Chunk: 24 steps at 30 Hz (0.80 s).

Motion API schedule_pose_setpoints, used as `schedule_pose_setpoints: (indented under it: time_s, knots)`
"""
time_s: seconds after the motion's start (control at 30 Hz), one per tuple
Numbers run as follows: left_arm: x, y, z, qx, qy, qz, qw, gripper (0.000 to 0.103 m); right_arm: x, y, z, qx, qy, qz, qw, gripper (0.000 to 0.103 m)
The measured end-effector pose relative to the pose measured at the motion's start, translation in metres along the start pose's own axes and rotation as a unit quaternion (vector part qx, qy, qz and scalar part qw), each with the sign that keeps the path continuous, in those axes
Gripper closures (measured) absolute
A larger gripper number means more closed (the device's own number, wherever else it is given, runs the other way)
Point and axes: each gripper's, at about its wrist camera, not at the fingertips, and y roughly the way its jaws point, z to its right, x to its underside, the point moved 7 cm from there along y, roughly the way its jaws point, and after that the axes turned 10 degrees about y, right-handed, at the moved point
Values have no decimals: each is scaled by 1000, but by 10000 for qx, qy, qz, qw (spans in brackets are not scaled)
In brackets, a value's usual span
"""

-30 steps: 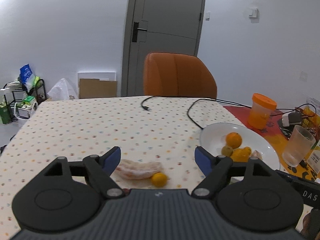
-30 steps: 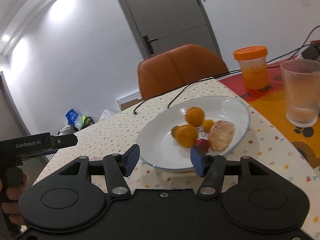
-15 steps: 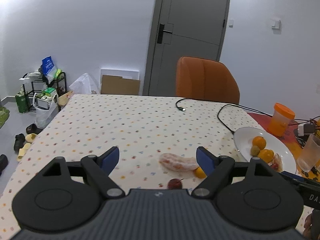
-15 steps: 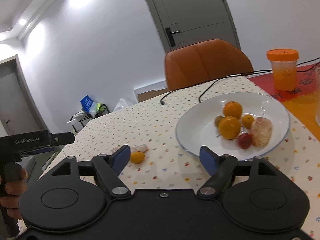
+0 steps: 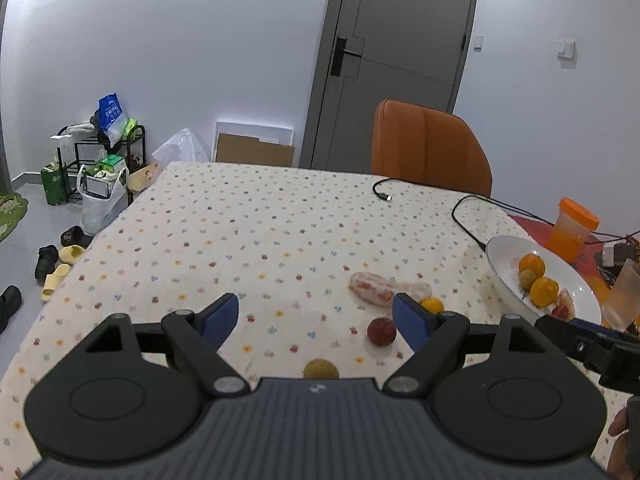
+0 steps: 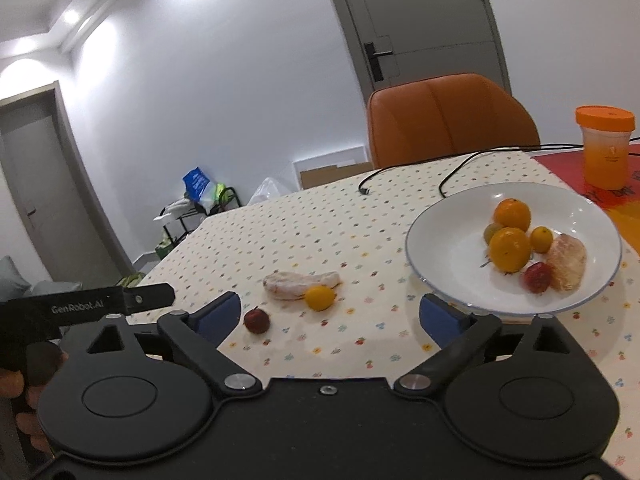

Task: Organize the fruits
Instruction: 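Move both open tools from the bowl back to the loose fruits, then grasp the olive-green fruit with the left tool while the right tool grasps a red plum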

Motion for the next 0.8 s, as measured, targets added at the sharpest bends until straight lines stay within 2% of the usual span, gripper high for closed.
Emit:
schedule_pose_setpoints:
  time_s: [0.1,0.5,0.63,0.67,0.73,0.77,0.8]
  knots:
    - [7,3,0,30,-2,-57,10000,20,4,2,-4,-6,-38,-72,10000,0]
    - [31,17,2,168,-18,-321,9993,21,16,18,-7,46,-62,-337,9994,0]
    - [38,25,5,248,18,-404,9989,25,18,22,-7,56,-99,-392,9992,0]
    - [40,27,6,280,24,-431,9987,30,19,24,-7,67,-95,-407,9991,0]
    - [45,33,7,365,21,-540,9979,50,20,28,-8,67,-68,-442,9990,0]
    - [46,34,7,363,41,-509,9980,61,21,31,-9,59,-61,-474,9988,0]
    - [46,34,7,378,107,-498,9980,81,22,33,-11,41,-77,-516,9986,0]
